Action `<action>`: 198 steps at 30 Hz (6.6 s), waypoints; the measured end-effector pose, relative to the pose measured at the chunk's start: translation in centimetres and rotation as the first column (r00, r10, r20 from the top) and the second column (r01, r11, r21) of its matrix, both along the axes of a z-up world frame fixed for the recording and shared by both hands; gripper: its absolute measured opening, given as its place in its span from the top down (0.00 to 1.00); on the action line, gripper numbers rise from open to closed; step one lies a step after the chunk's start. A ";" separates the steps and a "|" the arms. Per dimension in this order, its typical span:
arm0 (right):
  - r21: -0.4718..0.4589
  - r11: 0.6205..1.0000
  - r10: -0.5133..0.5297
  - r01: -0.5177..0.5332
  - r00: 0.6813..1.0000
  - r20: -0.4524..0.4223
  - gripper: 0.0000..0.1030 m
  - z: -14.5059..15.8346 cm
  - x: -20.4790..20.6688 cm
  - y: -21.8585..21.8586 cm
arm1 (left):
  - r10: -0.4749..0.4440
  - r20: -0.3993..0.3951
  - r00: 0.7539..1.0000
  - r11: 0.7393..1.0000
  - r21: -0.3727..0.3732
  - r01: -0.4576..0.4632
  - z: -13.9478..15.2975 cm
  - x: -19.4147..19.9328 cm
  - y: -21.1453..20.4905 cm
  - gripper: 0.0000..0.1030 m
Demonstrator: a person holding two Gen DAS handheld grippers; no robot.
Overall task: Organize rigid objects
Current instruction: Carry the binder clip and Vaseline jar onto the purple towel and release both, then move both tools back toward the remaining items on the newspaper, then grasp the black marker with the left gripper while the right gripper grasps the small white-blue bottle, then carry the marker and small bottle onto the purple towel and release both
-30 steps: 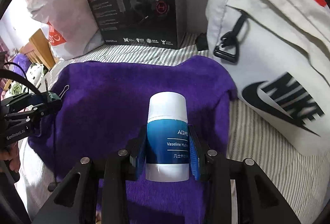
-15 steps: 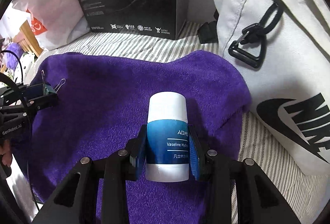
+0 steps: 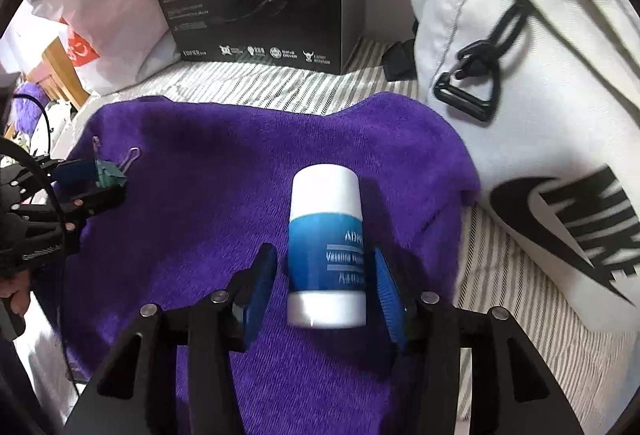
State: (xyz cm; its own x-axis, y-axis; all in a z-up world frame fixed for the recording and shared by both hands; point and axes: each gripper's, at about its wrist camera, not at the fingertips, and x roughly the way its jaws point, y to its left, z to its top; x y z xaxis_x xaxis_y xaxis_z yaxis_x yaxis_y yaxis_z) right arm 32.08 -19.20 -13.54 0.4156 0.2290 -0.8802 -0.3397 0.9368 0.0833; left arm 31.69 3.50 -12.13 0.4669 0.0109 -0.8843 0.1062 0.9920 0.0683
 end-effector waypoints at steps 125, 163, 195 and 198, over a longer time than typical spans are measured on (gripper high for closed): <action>0.019 0.993 -0.116 0.115 0.992 0.046 0.75 -0.2 -17.0 -5.7 | -0.133 0.035 0.991 0.974 -0.180 0.137 -0.4 -18.6 0.0 0.86; 0.063 0.995 -0.081 0.078 0.996 0.038 0.77 -0.9 -17.0 -5.4 | -0.162 0.015 0.987 0.976 -0.147 0.163 -0.7 -18.3 -0.7 0.88; 0.108 0.994 -0.035 0.023 0.993 0.112 0.77 4.8 -13.2 -4.5 | -0.117 0.133 0.984 0.970 -0.199 0.142 5.0 -15.7 1.7 0.88; 0.110 0.994 -0.032 0.021 0.994 0.104 0.77 4.6 -12.2 -4.2 | -0.119 0.128 0.985 0.971 -0.193 0.142 4.8 -14.6 1.7 0.88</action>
